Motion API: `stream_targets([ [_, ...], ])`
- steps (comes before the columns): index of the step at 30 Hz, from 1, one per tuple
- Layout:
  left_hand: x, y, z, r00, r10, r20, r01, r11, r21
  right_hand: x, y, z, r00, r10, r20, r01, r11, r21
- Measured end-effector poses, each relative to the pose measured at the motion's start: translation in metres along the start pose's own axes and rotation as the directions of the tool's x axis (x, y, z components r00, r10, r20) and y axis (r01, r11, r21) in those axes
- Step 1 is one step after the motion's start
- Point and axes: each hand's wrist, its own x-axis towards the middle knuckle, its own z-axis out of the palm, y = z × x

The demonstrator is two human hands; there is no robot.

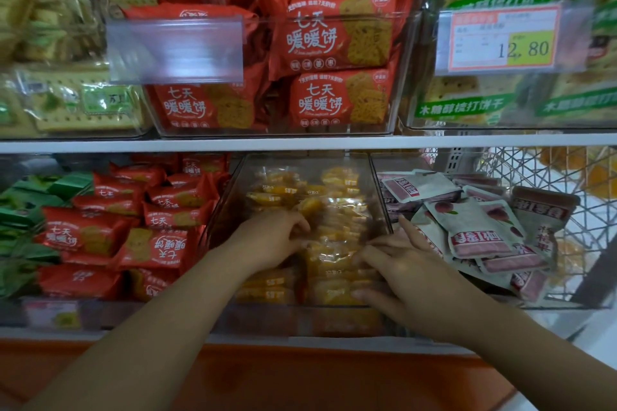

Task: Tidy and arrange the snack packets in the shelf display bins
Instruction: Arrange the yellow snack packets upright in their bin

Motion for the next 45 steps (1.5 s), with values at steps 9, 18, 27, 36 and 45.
stream_targets([
  [9,0.01,0.014,-0.001,0.976,0.108,0.19,-0.084,0.988,-0.13,0.014,-0.002,-0.009,0.995,0.01,0.1,-0.006,0.999,-0.039],
  [18,0.017,0.021,0.002,0.918,0.15,0.368,-0.112,0.986,-0.122,0.006,0.003,-0.013,0.994,-0.032,0.105,0.021,0.994,0.104],
  [27,0.011,0.02,0.019,0.946,0.18,0.27,-0.117,0.965,-0.233,-0.009,0.011,0.004,0.998,-0.021,-0.061,0.029,0.991,0.128],
  [36,0.013,0.02,0.024,0.958,0.152,0.245,-0.05,0.924,-0.379,-0.016,0.013,0.023,0.986,0.144,-0.08,-0.101,0.915,0.391],
  [45,0.013,0.03,0.017,0.917,0.139,0.373,0.029,0.911,-0.411,-0.013,0.019,0.028,0.982,0.138,-0.13,-0.083,0.929,0.359],
])
